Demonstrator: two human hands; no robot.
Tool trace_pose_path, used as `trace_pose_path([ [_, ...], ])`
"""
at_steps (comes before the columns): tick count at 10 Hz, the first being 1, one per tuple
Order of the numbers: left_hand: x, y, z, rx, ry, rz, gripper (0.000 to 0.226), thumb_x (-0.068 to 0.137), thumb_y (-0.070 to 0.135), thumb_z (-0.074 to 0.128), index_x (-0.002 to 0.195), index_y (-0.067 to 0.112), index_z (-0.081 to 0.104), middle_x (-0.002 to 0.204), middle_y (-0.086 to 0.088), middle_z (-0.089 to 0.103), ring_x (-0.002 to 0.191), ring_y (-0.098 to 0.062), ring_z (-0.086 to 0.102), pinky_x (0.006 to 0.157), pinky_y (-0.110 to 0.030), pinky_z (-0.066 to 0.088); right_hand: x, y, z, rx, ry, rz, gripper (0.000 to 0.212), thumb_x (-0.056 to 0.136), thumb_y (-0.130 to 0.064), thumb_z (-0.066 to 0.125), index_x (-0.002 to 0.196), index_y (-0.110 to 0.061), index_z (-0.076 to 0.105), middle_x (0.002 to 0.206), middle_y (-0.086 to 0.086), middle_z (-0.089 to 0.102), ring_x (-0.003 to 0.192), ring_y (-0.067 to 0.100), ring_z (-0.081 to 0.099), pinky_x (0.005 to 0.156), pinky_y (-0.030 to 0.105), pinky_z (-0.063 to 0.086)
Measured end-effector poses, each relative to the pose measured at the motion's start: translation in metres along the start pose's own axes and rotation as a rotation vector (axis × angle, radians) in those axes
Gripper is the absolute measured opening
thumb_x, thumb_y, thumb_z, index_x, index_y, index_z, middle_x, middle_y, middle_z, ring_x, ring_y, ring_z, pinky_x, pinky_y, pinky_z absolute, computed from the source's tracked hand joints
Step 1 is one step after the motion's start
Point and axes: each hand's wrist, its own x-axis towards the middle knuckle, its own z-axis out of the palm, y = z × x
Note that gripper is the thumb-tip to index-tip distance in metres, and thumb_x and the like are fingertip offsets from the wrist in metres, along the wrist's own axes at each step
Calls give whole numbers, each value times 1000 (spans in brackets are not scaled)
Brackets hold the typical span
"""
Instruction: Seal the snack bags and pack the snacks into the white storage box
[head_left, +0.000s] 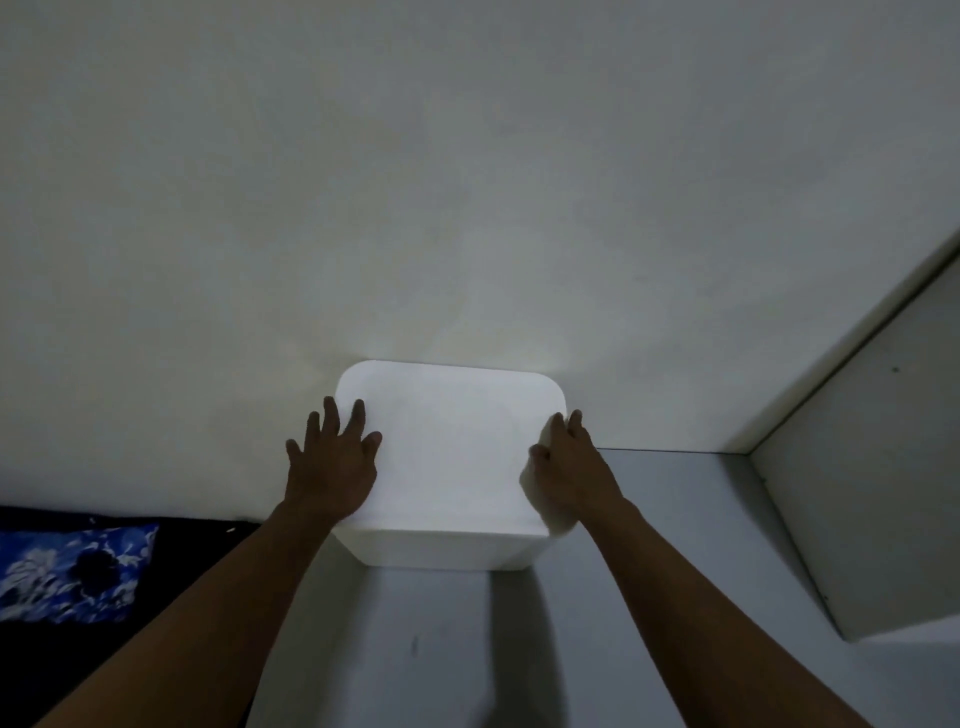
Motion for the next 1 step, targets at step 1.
trace_pose_path([
  [1, -29, 6, 0, -177, 119, 51, 58, 104, 46, 24, 157, 22, 18, 164, -13, 11, 152, -30, 7, 121, -52, 11, -20, -4, -19, 4, 39, -97, 65, 102, -38, 48, 156, -12, 23, 164, 14, 18, 147, 28, 30, 115, 39, 30],
])
